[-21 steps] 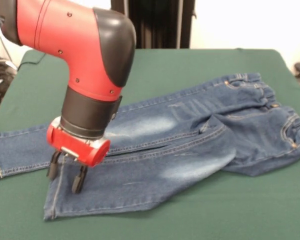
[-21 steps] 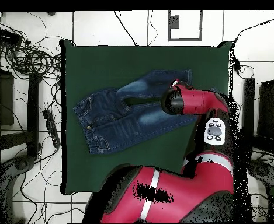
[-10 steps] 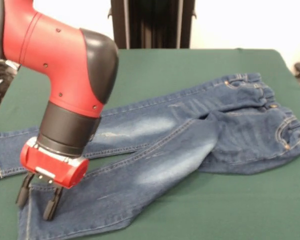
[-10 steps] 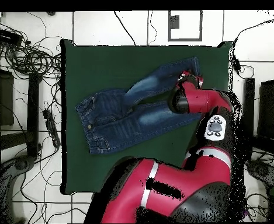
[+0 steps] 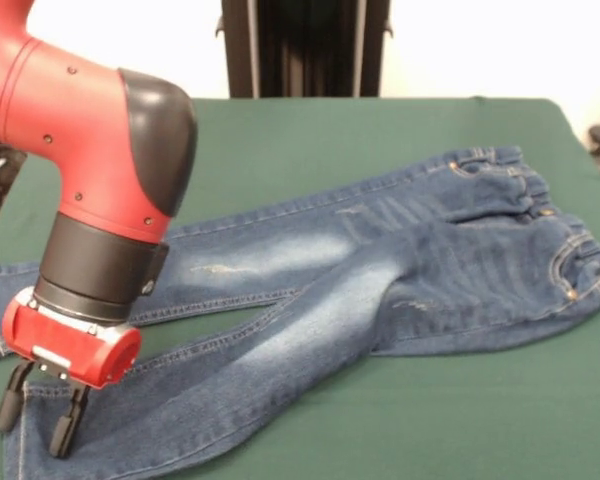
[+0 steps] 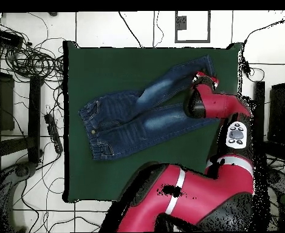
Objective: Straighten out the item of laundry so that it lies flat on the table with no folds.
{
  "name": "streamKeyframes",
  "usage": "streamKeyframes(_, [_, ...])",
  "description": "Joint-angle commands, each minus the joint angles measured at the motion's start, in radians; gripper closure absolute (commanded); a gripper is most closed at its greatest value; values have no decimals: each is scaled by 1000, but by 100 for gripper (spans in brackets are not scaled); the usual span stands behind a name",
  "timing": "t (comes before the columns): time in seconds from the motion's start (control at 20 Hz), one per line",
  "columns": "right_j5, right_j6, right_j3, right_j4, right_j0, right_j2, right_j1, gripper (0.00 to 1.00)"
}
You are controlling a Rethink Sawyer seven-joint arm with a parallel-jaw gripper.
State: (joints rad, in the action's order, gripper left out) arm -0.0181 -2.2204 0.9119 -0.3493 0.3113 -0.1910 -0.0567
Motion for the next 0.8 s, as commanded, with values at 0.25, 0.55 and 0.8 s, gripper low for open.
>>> streamKeyframes(0.25, [225,179,156,-145,89,162,74,0])
streamKeyframes(0.55, [232,194,178,-193,117,194,44,0])
streamKeyframes(0.8, [229,191,179,-227,137,222,36,0])
